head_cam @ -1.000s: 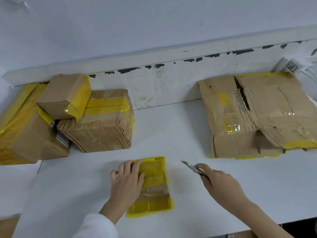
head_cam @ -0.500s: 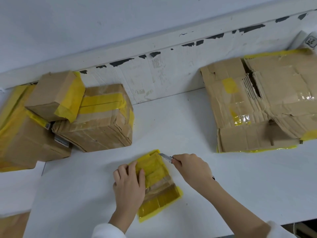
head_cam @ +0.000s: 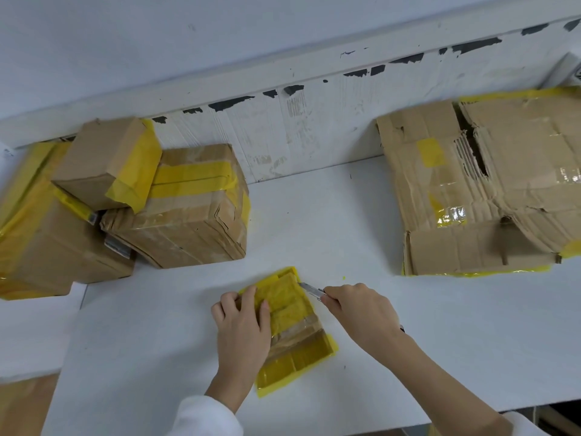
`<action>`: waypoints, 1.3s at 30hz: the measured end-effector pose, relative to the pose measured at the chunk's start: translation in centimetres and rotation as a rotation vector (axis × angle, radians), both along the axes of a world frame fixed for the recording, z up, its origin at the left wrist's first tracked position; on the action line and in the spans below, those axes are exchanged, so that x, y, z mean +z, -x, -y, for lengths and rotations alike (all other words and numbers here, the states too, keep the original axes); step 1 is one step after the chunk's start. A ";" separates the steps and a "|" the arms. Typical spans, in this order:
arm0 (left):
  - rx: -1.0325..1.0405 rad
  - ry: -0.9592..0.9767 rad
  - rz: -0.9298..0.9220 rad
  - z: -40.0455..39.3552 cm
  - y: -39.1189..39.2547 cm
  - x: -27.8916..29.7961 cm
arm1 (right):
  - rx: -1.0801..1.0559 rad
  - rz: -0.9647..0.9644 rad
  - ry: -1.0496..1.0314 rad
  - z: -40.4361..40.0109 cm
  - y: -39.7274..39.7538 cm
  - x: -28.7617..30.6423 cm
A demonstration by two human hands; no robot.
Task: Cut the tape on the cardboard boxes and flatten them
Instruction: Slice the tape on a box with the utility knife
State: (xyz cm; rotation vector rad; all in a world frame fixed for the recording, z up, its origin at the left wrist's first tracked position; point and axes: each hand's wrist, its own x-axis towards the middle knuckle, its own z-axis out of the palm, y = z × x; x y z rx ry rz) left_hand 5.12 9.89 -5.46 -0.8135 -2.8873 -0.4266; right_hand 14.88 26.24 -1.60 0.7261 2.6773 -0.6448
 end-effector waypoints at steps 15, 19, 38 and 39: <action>-0.006 0.042 0.011 -0.1 0.0 0.1 | 0.058 0.003 -0.074 0.4 -3.5 -0.1; 0.023 0.063 0.071 -0.1 0.1 0.1 | 0.079 -0.002 -0.084 0.5 -4.3 0.2; 0.175 -0.254 0.609 1.4 0.9 2.0 | -0.550 -0.377 0.668 3.1 -5.2 -0.9; 0.145 -0.213 0.515 1.6 0.9 1.9 | -0.538 -0.379 0.688 3.8 -4.7 -1.1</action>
